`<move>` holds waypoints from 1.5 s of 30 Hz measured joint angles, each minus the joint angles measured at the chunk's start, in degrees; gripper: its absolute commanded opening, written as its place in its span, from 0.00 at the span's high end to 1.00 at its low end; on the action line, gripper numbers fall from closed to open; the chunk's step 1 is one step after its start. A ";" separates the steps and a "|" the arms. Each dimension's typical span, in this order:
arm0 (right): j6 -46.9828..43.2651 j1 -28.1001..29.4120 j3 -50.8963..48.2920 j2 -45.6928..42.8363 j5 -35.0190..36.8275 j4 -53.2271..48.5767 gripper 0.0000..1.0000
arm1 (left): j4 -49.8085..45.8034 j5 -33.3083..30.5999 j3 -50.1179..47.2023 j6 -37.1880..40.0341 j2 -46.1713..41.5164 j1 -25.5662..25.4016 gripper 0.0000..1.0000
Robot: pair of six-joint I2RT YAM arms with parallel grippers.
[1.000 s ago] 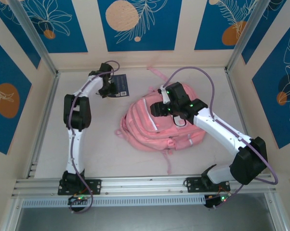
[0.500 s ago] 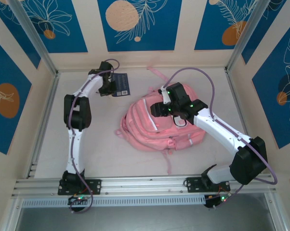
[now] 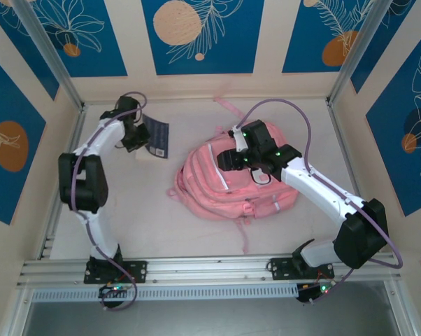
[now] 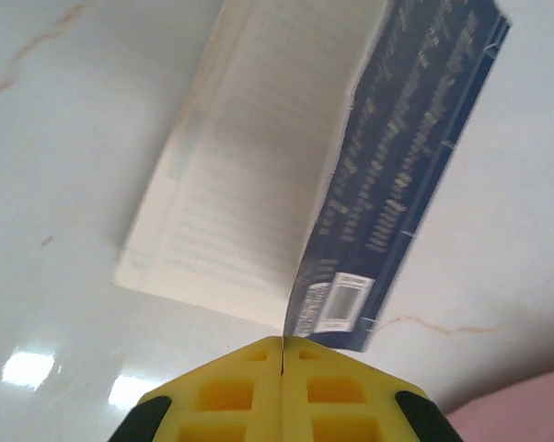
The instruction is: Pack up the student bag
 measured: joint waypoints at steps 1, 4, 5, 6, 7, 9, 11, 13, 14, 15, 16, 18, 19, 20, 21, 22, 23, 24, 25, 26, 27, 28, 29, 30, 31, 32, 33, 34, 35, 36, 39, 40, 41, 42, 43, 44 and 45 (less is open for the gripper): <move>0.00 0.50 0.02 0.00 -0.15 0.00 0.40 | 0.09 0.00 -1.75 -0.81 -1.86 0.26 1.00; 0.02 2.03 0.07 0.02 -1.09 0.02 0.40 | 0.52 -0.02 -7.85 -2.71 -7.61 0.44 1.00; 0.04 2.47 0.13 0.02 -1.64 0.00 0.41 | 0.76 -0.04 -10.40 -3.06 -9.62 0.42 1.00; 0.20 2.86 0.20 0.02 -2.08 0.02 0.42 | 0.81 -0.07 -13.00 -3.28 -11.76 0.37 1.00; 0.31 3.13 0.31 0.02 -2.75 0.07 0.43 | 0.79 -0.09 -15.26 -3.45 -13.60 0.37 1.00; 0.79 3.82 0.59 0.13 -4.48 0.04 0.44 | 0.63 -0.33 -20.24 -3.48 -18.25 0.37 1.00; 1.51 4.68 1.09 0.72 -5.97 0.07 0.45 | 0.39 -0.33 -24.90 -3.43 -23.43 0.37 1.00; 2.23 6.32 1.95 1.88 -7.26 0.11 0.46 | 0.13 0.26 -28.92 -3.39 -28.70 0.26 1.00; 2.86 7.45 2.40 2.69 -7.87 0.15 0.47 | -0.07 0.74 -30.84 -3.26 -31.32 0.20 1.00; 3.34 8.57 2.86 3.50 -8.41 0.28 0.47 | -0.11 1.33 -32.70 -3.06 -33.92 0.04 1.00; 3.96 9.70 3.32 4.39 -9.05 0.42 0.47 | -0.31 1.84 -34.16 -2.97 -35.85 -0.15 1.00; 5.40 11.98 4.28 6.49 -9.81 0.81 0.47 | -0.46 2.95 -37.48 -2.80 -39.89 -0.96 1.00; 6.01 13.00 4.76 7.45 -9.90 1.05 0.47 | -0.63 3.52 -38.86 -2.80 -41.46 -1.49 1.00; 6.86 14.25 5.42 8.68 -9.66 1.27 0.48 | -0.87 4.20 -40.28 -2.80 -43.12 -2.19 1.00; 7.65 15.32 6.08 9.79 -9.09 1.33 0.50 | -1.22 4.98 -41.72 -2.80 -44.87 -3.08 1.00; 8.46 16.31 6.80 10.91 -8.50 1.33 0.51 | -1.77 5.68 -42.69 -2.82 -46.27 -3.85 1.00; 9.62 17.20 7.72 12.15 -7.76 1.22 0.52 | -2.29 6.38 -43.76 -2.80 -47.93 -5.05 1.00; 10.75 17.88 8.52 13.20 -7.37 1.14 0.52 | -2.86 6.86 -44.54 -2.80 -49.48 -6.43 1.00; 11.82 18.36 9.16 14.05 -7.10 1.11 0.52 | -3.45 7.26 -44.87 -2.80 -50.51 -7.61 1.00; 13.03 18.62 9.57 14.80 -6.86 1.20 0.52 | -4.09 7.78 -45.07 -2.80 -51.60 -9.07 1.00; 14.03 18.67 9.60 15.19 -6.67 1.33 0.52 | -4.66 8.33 -45.18 -2.78 -52.59 -10.51 1.00; 14.75 18.64 9.60 15.39 -6.45 1.27 0.52 | -5.07 8.81 -45.24 -2.82 -53.40 -11.61 1.00; 15.39 18.71 9.60 15.58 -6.25 1.31 0.51 | -5.27 9.46 -45.55 -3.02 -54.51 -12.98 1.00; 16.02 18.84 9.60 15.78 -5.88 1.33 0.51 | -5.46 10.08 -46.14 -3.21 -55.76 -14.32 1.00; 16.50 18.99 9.60 15.96 -5.51 1.25 0.51 | -5.73 10.49 -46.66 -3.48 -56.92 -15.43 1.00; 17.03 19.30 9.60 16.20 -4.70 1.18 0.50 | -6.54 10.86 -47.19 -3.72 -58.38 -16.70 0.94; 17.62 19.82 9.60 16.48 -3.89 0.94 0.50 | -7.89 10.97 -47.41 -3.72 -59.69 -17.59 0.80; 18.14 20.37 9.60 16.68 -2.86 0.66 0.50 | -9.49 10.84 -47.41 -3.41 -60.98 -18.18 0.64; 19.04 21.09 9.60 16.90 -1.49 0.13 0.50 | -10.95 10.36 -47.34 -3.17 -62.31 -18.43 0.46; 19.87 21.79 9.60 17.09 -0.04 -0.52 0.51 | -13.09 9.20 -46.84 -3.10 -63.63 -18.58 0.27; 22.29 23.61 9.60 17.51 3.48 -2.34 0.53 | -18.75 4.68 -43.39 -3.04 -65.75 -18.60 0.00; 22.86 24.06 9.60 17.64 4.24 -2.67 0.53 | -20.26 3.04 -41.68 -3.28 -65.90 -18.60 0.00; 23.50 24.59 9.60 17.77 4.92 -3.04 0.54 | -21.42 1.09 -39.93 -3.54 -65.83 -18.60 0.00; 24.09 25.03 9.60 17.92 5.35 -3.28 0.54 | -22.23 -0.76 -38.38 -3.96 -65.70 -18.60 0.00; 24.50 25.40 9.64 18.05 5.70 -3.39 0.54 | -22.71 -2.27 -37.35 -4.24 -65.48 -18.60 0.00; 24.92 25.90 9.84 18.36 5.95 -3.61 0.54 | -23.08 -4.07 -36.57 -4.81 -64.92 -18.60 0.00; 25.31 26.32 10.16 18.73 5.99 -3.69 0.55 | -23.19 -5.33 -36.35 -5.46 -64.13 -18.60 0.00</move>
